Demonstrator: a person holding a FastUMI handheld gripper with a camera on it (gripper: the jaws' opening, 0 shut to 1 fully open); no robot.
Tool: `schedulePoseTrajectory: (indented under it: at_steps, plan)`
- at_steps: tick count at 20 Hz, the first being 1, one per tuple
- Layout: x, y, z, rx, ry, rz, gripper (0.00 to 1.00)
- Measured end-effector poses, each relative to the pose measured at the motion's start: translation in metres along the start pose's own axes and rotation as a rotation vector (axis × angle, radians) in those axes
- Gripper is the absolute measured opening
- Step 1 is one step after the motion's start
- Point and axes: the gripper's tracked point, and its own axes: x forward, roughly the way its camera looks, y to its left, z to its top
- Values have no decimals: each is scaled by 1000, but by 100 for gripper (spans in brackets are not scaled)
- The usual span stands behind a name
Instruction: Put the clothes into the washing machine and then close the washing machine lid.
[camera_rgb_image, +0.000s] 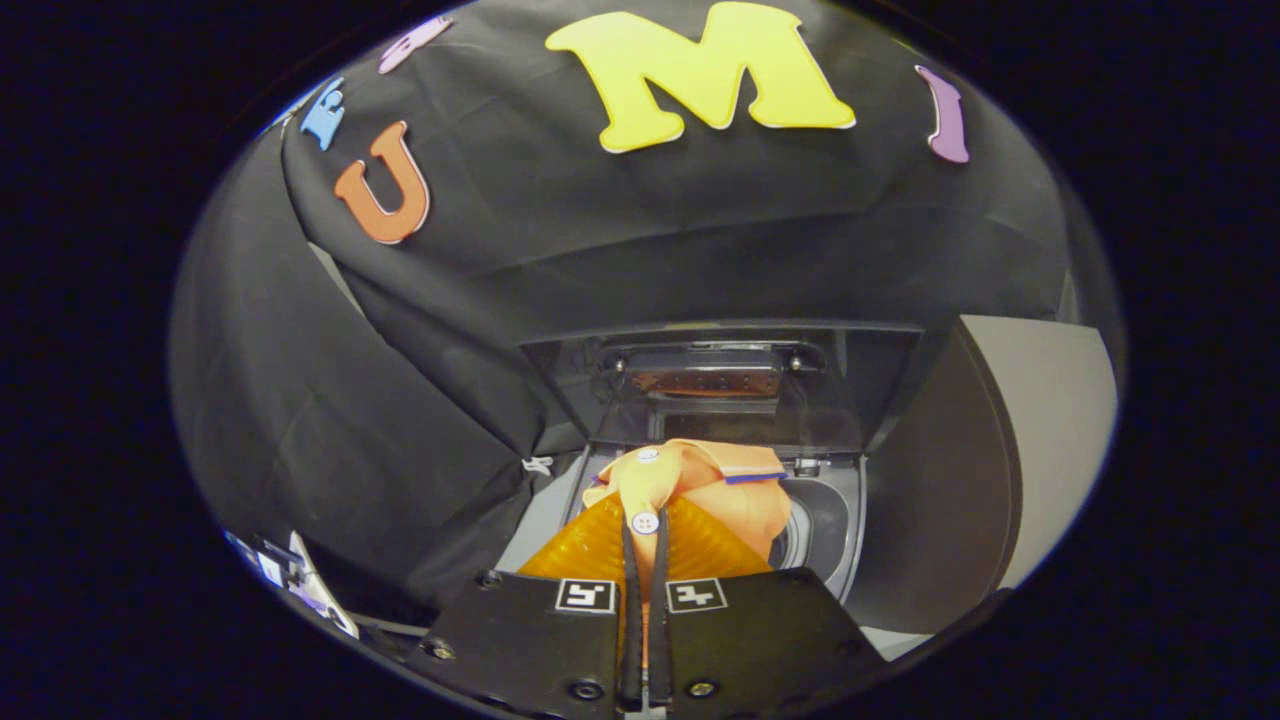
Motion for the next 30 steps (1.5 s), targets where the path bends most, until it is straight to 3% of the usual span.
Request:
schedulePoseTrajectory:
  at_steps: [16, 17, 22, 30]
  plan:
    - [49, -25, -12, 27, 82, -72, 9]
    - [49, -25, -13, 29, 84, -66, 13]
    - [42, -23, -14, 21, 70, -86, 84]
    - [14, -25, -15, 37, 34, -114, 87]
